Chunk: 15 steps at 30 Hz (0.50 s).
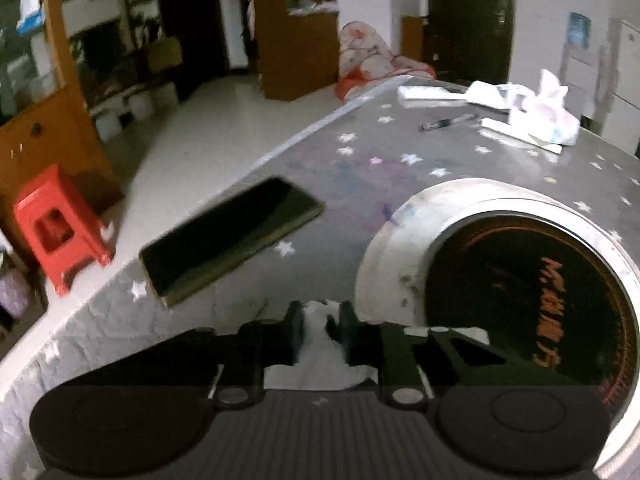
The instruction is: Fold clothes
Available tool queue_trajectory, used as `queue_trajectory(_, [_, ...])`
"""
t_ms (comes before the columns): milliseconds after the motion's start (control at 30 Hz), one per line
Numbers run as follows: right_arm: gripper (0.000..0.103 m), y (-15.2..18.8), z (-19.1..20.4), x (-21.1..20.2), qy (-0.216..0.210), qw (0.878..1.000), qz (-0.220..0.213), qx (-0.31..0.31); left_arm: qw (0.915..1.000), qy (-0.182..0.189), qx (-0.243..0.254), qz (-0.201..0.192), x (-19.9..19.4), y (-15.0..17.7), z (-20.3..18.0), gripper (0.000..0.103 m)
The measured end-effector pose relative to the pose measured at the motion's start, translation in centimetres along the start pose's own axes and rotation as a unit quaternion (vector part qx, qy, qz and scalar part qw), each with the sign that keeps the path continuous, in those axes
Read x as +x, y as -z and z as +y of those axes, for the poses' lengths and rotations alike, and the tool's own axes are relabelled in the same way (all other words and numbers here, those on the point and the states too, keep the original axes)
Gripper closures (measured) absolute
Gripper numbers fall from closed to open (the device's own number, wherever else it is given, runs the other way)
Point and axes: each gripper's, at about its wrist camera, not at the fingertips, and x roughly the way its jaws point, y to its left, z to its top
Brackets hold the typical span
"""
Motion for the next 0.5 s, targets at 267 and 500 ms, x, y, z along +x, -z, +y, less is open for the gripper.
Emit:
queue_trajectory(267, [0.079, 0.0, -4.7, -3.6, -0.08, 0.981, -0.116, 0.131, 1.0, 0.001, -0.003, -0.004, 0.0, 0.1, 0.2, 0.087])
queue_trajectory(500, [0.079, 0.5, -4.4, -3.6, -0.04, 0.998, 0.0, 0.055, 1.0, 0.0, -0.003, -0.004, 0.1, 0.1, 0.1, 0.087])
